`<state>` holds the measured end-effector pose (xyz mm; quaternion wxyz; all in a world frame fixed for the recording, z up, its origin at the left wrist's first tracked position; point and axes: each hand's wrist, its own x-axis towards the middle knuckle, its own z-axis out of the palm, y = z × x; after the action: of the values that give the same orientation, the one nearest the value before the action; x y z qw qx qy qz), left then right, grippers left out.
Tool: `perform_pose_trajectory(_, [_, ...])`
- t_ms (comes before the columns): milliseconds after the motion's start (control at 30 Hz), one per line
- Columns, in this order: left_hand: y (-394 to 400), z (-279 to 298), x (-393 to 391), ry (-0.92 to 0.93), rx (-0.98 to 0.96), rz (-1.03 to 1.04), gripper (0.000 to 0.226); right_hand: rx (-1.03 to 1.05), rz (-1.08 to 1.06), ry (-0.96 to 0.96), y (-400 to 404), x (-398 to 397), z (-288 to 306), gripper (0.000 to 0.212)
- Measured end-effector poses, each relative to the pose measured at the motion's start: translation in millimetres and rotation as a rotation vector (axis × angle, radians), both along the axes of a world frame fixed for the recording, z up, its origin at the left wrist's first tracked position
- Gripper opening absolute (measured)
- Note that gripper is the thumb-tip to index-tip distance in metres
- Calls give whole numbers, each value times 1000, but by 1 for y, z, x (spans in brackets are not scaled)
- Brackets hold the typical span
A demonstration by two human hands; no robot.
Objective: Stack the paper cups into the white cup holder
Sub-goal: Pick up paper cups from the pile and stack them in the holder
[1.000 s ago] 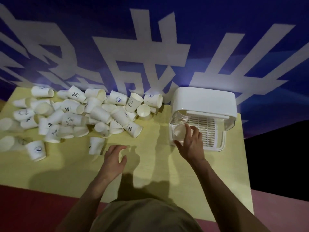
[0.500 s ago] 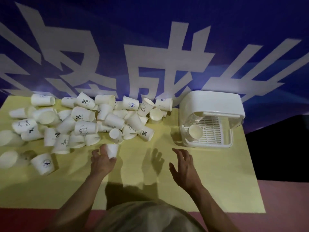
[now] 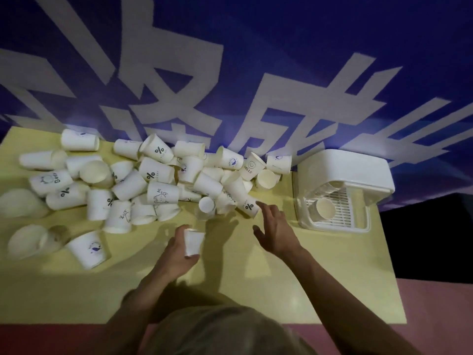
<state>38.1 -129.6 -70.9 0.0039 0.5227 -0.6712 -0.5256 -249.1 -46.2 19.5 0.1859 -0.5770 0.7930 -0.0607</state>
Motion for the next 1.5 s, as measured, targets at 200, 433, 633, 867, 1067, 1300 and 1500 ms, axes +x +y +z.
perform_pose_trajectory(200, [-5, 29, 43, 152, -3, 35, 84, 63, 44, 159, -102, 15, 0, 81])
perform_pose_trajectory(433, [-23, 40, 55, 285, -1, 149, 70, 231, -60, 239, -132, 5, -18, 36])
perform_pose_trajectory(633, [-20, 45, 22, 238, -66, 58, 52, 45, -151, 27, -78, -16, -15, 28])
perform_pose_trajectory(867, [4, 59, -41, 227, -230, -102, 32, -140, -313, -199, 22, -35, 4, 28])
perform_pose_trajectory(1067, [40, 78, -103, 240, -374, -147, 34, -270, -442, -314, 112, -64, 7, 32])
perform_pose_trajectory(1300, [91, 126, -214, 237, -423, -163, 58, -325, -304, -450, 184, -136, 16, 77])
perform_pose_trajectory(1500, [112, 139, -322, 223, -466, -129, 66, -260, -220, -468, 220, -198, 15, 69])
